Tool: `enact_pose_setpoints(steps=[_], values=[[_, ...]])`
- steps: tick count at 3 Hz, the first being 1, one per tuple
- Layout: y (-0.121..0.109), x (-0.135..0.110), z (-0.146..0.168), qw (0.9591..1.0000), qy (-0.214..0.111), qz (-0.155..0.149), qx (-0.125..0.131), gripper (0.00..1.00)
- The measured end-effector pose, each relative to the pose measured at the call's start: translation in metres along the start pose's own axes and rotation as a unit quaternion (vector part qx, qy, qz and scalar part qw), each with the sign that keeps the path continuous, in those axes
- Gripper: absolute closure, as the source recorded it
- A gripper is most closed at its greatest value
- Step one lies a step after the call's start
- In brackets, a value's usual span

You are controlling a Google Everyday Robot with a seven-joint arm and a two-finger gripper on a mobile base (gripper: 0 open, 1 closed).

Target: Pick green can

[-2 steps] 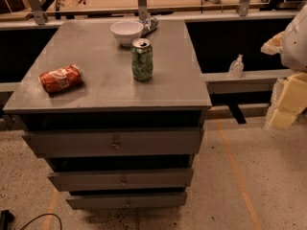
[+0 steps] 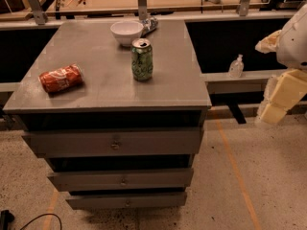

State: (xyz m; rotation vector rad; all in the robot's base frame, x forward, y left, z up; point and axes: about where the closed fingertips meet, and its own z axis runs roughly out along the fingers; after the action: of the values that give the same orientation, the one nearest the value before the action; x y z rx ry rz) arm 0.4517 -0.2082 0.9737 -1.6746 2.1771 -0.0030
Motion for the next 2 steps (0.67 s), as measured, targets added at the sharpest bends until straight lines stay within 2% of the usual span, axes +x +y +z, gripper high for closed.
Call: enact_pose_setpoints(steps=[1, 2], values=[[-0.029, -0.040, 0.029, 0.9929, -0.118, -0.009, -0.007, 0.00], [-0.061, -0.089, 0.060, 0.9738, -0.227, 0.004, -0.008, 0.00]])
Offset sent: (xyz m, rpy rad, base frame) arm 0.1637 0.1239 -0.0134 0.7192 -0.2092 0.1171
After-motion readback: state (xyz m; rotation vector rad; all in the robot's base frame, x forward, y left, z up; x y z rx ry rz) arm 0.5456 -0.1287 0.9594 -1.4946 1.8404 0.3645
